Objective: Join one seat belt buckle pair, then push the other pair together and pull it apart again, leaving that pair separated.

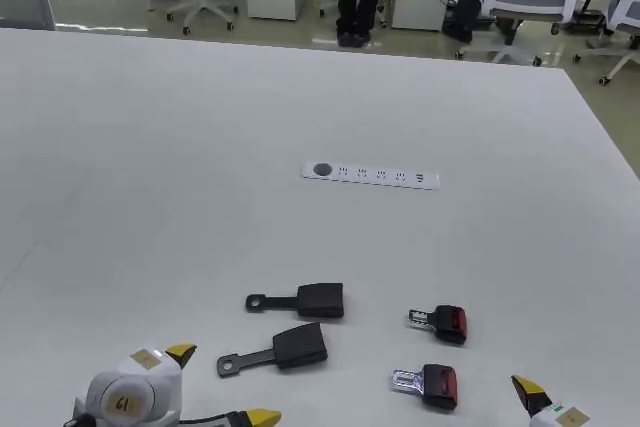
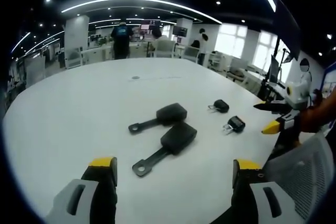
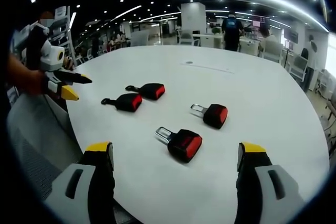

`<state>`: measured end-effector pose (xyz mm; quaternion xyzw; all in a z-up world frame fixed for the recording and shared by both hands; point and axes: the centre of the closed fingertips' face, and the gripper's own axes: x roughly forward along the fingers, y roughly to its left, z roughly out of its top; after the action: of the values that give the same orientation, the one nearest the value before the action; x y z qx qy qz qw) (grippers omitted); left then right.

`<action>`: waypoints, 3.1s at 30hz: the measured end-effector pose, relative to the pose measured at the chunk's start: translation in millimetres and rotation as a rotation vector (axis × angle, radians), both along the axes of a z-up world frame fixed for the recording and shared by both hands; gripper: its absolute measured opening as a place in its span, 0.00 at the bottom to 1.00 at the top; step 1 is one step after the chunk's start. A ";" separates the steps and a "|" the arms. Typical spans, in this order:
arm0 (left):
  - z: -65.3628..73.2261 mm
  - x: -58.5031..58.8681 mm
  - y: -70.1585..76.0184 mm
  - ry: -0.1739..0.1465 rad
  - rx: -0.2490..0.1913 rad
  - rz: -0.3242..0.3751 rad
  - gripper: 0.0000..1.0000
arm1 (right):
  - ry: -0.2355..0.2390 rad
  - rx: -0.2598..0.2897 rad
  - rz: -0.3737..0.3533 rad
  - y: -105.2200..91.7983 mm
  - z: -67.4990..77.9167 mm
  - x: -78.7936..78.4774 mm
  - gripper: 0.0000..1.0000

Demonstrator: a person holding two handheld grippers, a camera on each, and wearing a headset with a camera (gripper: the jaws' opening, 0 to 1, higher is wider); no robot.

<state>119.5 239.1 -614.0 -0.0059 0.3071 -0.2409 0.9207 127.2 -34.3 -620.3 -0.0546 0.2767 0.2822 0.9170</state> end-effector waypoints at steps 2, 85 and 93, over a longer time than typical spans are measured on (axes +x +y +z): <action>0.0 0.3 -0.1 0.001 0.001 0.001 0.93 | 0.000 -0.001 0.001 -0.9 -4.0 0.5 1.00; -28.9 51.2 -43.1 0.047 0.076 -0.286 0.77 | 0.146 -0.046 0.299 18.8 -35.9 31.5 0.83; -43.7 57.3 -45.9 0.055 0.136 -0.383 0.73 | 0.174 -0.075 0.397 22.2 -43.5 31.5 0.80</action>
<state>176.8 193.3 -657.7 0.1083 0.3434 -0.3902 0.8474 158.8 -12.1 -663.7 -0.1174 0.3491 0.4503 0.8133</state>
